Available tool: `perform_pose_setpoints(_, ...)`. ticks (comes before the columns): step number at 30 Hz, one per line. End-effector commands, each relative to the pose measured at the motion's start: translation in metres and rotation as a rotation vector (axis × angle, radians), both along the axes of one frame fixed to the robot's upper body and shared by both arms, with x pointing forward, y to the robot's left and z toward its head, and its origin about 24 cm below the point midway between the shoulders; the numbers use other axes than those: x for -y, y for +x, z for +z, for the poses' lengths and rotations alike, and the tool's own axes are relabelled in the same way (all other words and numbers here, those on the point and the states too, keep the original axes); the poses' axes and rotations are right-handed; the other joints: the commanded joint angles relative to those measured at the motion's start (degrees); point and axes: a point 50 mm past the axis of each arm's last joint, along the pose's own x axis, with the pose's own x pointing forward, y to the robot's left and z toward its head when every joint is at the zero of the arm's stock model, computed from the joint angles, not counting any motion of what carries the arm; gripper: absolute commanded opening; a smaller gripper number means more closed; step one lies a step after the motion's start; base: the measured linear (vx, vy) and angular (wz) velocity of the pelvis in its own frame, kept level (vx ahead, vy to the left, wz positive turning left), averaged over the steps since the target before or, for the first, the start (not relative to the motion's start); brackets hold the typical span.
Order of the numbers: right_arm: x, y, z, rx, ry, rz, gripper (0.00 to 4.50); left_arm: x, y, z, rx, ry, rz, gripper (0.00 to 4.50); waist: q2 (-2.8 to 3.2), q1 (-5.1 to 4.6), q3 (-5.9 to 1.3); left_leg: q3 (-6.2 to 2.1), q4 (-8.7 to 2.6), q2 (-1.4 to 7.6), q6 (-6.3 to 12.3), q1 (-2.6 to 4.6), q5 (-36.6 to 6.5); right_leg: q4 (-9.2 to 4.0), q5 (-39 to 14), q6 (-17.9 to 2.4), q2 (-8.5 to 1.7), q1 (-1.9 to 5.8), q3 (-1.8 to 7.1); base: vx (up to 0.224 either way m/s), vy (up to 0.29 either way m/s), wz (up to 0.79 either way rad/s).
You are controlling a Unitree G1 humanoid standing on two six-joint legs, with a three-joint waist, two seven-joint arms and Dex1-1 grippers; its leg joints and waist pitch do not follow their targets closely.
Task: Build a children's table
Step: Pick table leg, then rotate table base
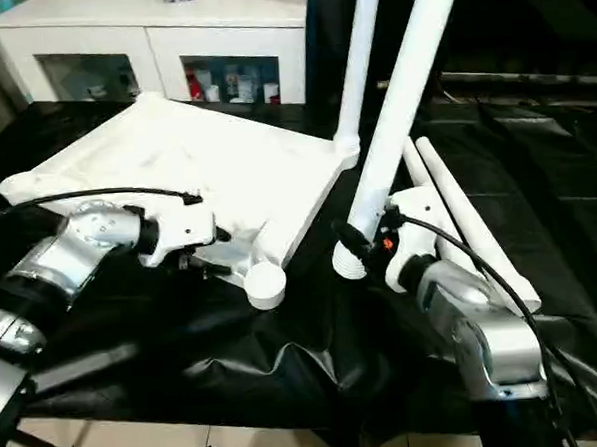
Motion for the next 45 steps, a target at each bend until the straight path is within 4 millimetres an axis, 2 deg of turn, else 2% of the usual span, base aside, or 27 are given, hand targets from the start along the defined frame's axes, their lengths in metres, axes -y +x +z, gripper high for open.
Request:
perform_pose_setpoints(1,0.001,-0.001,0.007,0.024,-0.016,0.009,1.87,-0.002,-0.002,-0.008,-0.041,0.045,-0.014,2.39,-0.44,-0.21,-3.97,-1.55,-4.32,3.16,-1.64,1.6,-17.4,-5.36,-22.6,-7.6,-5.87,2.25,3.08,0.0,0.0,0.0)
perform_pose_setpoints(3,0.002,0.0,0.008,0.022,-0.023,0.013,1.87,-0.004,-0.002,-0.008,-0.043,0.056,-0.026,2.18,-0.36,-0.12,-3.96,-1.59,-4.26,3.16,-1.35,1.66,-17.0,-5.51,-24.8,-6.8,-6.05,2.19,3.11,0.0,0.0,0.0)
perform_pose_setpoints(4,0.003,0.001,0.009,0.022,-0.025,0.014,1.87,-0.005,-0.002,-0.008,-0.045,0.052,-0.027,2.15,-0.69,-0.22,-3.82,-1.57,-4.32,3.16,-1.21,1.61,-17.1,-5.75,-26.1,-6.1,-6.04,2.13,3.1,0.0,0.0,0.0)
perform_pose_setpoints(5,0.003,0.001,0.009,0.022,-0.025,0.015,1.87,-0.005,-0.002,-0.007,-0.046,0.047,-0.028,2.07,-0.45,-0.1,-3.98,-1.63,-4.3,3.21,-1.16,1.72,-16.8,-5.69,-26.5,-5.8,-6.11,2.07,3.1,0.0,0.0,0.0)
perform_pose_setpoints(6,0.004,0.002,0.01,0.022,-0.027,0.015,1.87,-0.006,-0.002,-0.005,-0.055,0.033,-0.032,1.92,-0.82,-0.17,-3.97,-1.61,-4.34,3.27,-1.12,1.64,-16.6,-5.7,-26.2,-5.9,-6.13,2.08,3.1,0.0,0.0,0.0)
perform_pose_setpoints(8,0.006,0.004,0.011,0.024,-0.031,0.02,1.87,-0.007,-0.002,-0.001,-0.053,0.02,-0.052,1.73,-0.72,-0.14,-3.95,-1.7,-4.4,3.45,-1.07,1.6,-16.0,-5.4,-24.5,-6.7,-6.19,2.04,3.12,0.0,0.0,0.0)
perform_pose_setpoints(9,0.006,0.004,0.012,0.024,-0.032,0.021,1.87,-0.007,-0.002,0.0,-0.056,0.02,-0.056,1.7,-1.06,-0.19,-3.95,-1.63,-4.43,3.44,-0.95,1.55,-15.9,-5.38,-24.0,-6.8,-6.13,2.09,3.1,0.0,0.0,0.0)
perform_pose_setpoints(10,0.007,0.004,0.012,0.023,-0.033,0.021,1.87,-0.008,-0.002,0.0,-0.057,0.021,-0.059,1.6,-0.86,-0.12,-4.01,-1.61,-4.36,3.46,-0.94,1.5,-15.6,-5.13,-23.0,-7.2,-6.24,2.12,3.14,0.0,0.0,0.0)
perform_pose_setpoints(11,0.007,0.005,0.011,0.022,-0.036,0.026,1.87,-0.009,-0.002,0.0,-0.04,0.035,-0.062,1.45,-1.21,-0.08,-4.04,-1.56,-4.31,3.42,-0.72,1.38,-14.7,-4.9,-21.8,-7.5,-6.23,2.22,3.17,0.0,0.0,0.0)
perform_pose_setpoints(12,0.007,0.005,0.011,0.022,-0.036,0.026,1.87,-0.009,-0.002,0.0,-0.04,0.035,-0.062,1.33,-1.06,-0.04,-4.06,-1.55,-4.33,3.45,-0.67,1.4,-14.5,-4.85,-21.4,-7.6,-6.2,2.17,3.16,0.0,0.0,0.0)
perform_pose_setpoints(13,0.006,0.005,0.011,0.022,-0.036,0.029,1.87,-0.009,-0.002,-0.002,-0.03,0.042,-0.058,1.33,-1.34,-0.11,-4.12,-1.46,-4.31,3.44,-0.49,1.33,-14.1,-4.78,-20.4,-7.7,-6.15,2.22,3.14,0.0,0.0,0.0)
perform_pose_setpoints(16,0.002,0.008,0.012,0.022,-0.031,0.043,1.87,-0.005,-0.002,-0.011,-0.012,0.077,-0.056,1.01,-1.23,-0.09,-4.12,-1.36,-4.21,3.41,-0.23,1.31,-13.2,-4.6,-18.8,-8.1,-6.11,2.25,3.14,0.0,0.0,0.0)
perform_pose_setpoints(17,0.002,0.008,0.012,0.022,-0.031,0.043,1.87,-0.005,-0.002,-0.011,-0.012,0.077,-0.056,0.9,-1.39,-0.17,-4.09,-1.37,-4.2,3.34,-0.1,1.3,-13.1,-4.61,-18.8,-8.0,-6.05,2.31,3.13,0.0,0.0,0.0)
perform_pose_setpoints(21,-0.002,0.007,0.012,0.02,-0.031,0.066,1.87,-0.001,-0.005,-0.022,-0.046,0.109,-0.074,0.7,-1.26,-0.05,-3.91,-1.32,-4.22,3.35,-0.19,1.51,-14.2,-5.08,-21.6,-7.5,-6.2,2.15,3.16,0.0,0.0,0.0)
perform_pose_setpoints(27,0.0,0.006,0.011,0.018,-0.034,0.069,1.87,-0.008,-0.006,-0.024,-0.048,0.193,-0.1,0.38,-1.16,-0.06,-3.82,-1.55,-4.38,3.24,-0.52,1.44,-15.5,-5.58,-25.5,-5.9,-6.25,2.21,3.12,0.0,0.0,0.0)
perform_pose_setpoints(30,0.001,0.007,0.011,0.018,-0.037,0.068,1.87,-0.01,-0.007,-0.024,-0.068,0.224,-0.132,0.24,-1.21,-0.11,-3.9,-1.6,-4.39,3.3,-0.52,1.41,-15.2,-5.54,-25.3,-5.9,-6.3,2.24,3.1,0.0,0.0,0.0)
perform_pose_setpoints(33,0.0,0.009,0.011,0.02,-0.042,0.078,1.87,-0.01,-0.01,-0.025,-0.161,0.221,-0.15,0.17,-1.18,-0.15,-4.0,-1.6,-4.36,3.35,-0.39,1.39,-14.6,-5.3,-23.4,-6.8,-6.33,2.22,3.1,0.0,0.0,0.0)
perform_pose_setpoints(35,-0.001,0.01,0.011,0.02,-0.044,0.086,1.87,-0.008,-0.013,-0.026,-0.245,0.191,-0.152,0.14,-1.23,-0.29,-4.1,-1.41,-4.28,3.33,-0.23,1.3,-13.4,-4.79,-19.7,-8.7,-6.31,2.42,3.12,0.0,0.0,0.0)
perform_pose_setpoints(40,0.0,0.014,0.012,0.022,-0.059,0.104,1.87,0.0,-0.013,-0.026,-0.41,0.156,-0.106,0.02,-1.09,-0.1,-4.35,-1.17,-4.0,3.37,0.61,1.27,-11.6,-4.09,-14.3,-11.6,-6.23,2.67,3.1,0.0,0.0,0.0)
perform_pose_setpoints(44,0.001,0.017,0.015,0.028,-0.063,0.104,1.87,0.007,-0.007,-0.026,-0.438,0.089,0.028,0.0,-1.22,0.12,-4.12,-1.05,-3.85,3.22,0.67,1.55,-13.0,-4.62,-17.7,-11.4,-6.33,2.7,3.09,0.0,0.0,0.0)
perform_pose_setpoints(45,0.002,0.018,0.017,0.034,-0.064,0.103,1.87,0.012,-0.002,-0.026,-0.456,0.011,0.14,0.0,-1.27,0.11,-4.01,-1.08,-3.83,3.17,0.68,1.61,-13.5,-4.92,-19.9,-11.0,-6.37,2.7,3.04,0.0,0.0,0.0)
